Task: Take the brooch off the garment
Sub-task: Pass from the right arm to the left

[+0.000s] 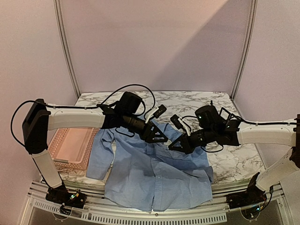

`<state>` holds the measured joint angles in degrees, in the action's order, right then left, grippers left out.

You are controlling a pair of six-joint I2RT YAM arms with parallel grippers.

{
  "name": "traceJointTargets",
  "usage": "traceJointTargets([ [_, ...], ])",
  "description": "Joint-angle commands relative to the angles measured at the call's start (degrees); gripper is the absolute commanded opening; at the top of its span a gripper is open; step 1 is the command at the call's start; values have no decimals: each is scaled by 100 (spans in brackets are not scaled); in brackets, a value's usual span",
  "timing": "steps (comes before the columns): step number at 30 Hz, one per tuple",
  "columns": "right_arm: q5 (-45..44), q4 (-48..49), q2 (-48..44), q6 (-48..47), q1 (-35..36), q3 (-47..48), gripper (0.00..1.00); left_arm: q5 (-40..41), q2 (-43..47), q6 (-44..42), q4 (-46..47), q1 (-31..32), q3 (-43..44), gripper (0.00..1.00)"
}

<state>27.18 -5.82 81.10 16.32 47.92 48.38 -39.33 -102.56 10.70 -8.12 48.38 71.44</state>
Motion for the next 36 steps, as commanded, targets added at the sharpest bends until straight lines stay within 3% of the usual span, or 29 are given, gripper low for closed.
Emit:
traceJointTargets([
  [1, 203, 3, 73, -71, -43, 148, 0, -122, -110, -47, -106, 92, 122, 54],
  [6, 213, 46, 56, -58, -85, 128, 0, -240, -153, -28, -110, 93, 133, 42],
  [10, 296, 93, 55, -51, -91, 137, 0, -248, -270, 53, -88, 101, 159, 48],
  [14, 307, 146, 25, -44, -96, 128, 0, -354, -396, 223, 63, 119, 170, 48],
  [20, 321, 202, 9, -15, -94, 117, 0, -420, -411, 236, 90, 128, 167, 30],
  [28, 402, 115, 85, -62, -94, 161, 0, -646, -440, 254, 126, 154, 160, 22],
  [34, 140, 155, 37, -43, -98, 119, 0, -731, -449, 236, 86, 180, 183, 2],
  [36, -10, 325, -104, 4, -101, 22, 6, -747, -446, 224, 72, 179, 188, 0],
])
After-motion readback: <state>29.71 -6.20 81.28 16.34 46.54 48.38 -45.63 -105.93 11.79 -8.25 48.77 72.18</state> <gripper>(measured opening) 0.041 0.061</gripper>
